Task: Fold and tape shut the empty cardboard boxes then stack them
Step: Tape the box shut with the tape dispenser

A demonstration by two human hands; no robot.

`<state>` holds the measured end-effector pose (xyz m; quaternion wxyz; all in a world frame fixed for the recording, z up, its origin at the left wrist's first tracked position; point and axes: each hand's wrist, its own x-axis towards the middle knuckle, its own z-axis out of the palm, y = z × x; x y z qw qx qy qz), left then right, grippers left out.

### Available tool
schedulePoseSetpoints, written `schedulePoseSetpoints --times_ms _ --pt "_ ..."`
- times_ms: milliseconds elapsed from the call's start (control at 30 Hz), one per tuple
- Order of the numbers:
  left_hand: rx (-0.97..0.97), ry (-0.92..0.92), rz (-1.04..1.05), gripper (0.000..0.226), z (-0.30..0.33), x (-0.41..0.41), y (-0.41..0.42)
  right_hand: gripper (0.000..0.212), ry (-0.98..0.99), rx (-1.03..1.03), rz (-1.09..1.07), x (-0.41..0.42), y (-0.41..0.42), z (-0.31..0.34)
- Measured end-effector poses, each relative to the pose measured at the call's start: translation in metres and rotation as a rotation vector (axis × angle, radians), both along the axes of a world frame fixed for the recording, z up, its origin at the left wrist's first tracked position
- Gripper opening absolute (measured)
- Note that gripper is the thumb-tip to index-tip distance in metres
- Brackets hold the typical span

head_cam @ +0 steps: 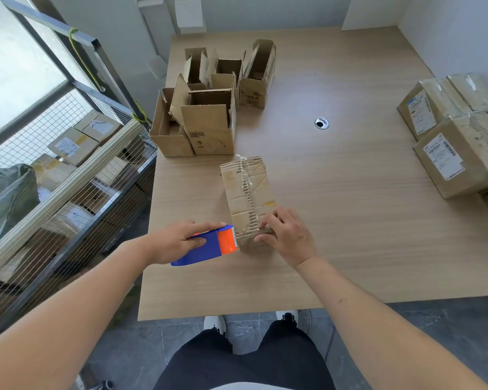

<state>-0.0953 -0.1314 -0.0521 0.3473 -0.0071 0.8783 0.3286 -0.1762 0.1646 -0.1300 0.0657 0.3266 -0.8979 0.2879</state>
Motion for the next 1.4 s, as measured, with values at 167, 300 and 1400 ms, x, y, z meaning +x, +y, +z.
schedulePoseSetpoints --times_ms 167,300,1400 --pt "-0.004 0.018 -0.001 0.054 -0.002 0.003 0.001 0.056 0.118 0.244 0.084 0.006 -0.002 0.002" --pt "0.014 0.025 -0.005 0.054 -0.005 0.002 0.006 0.088 -0.04 0.339 0.155 0.006 -0.019 0.002" --pt "-0.21 0.053 0.088 0.042 -0.016 0.016 0.035 0.06 -0.219 0.354 0.031 0.018 -0.045 0.013"
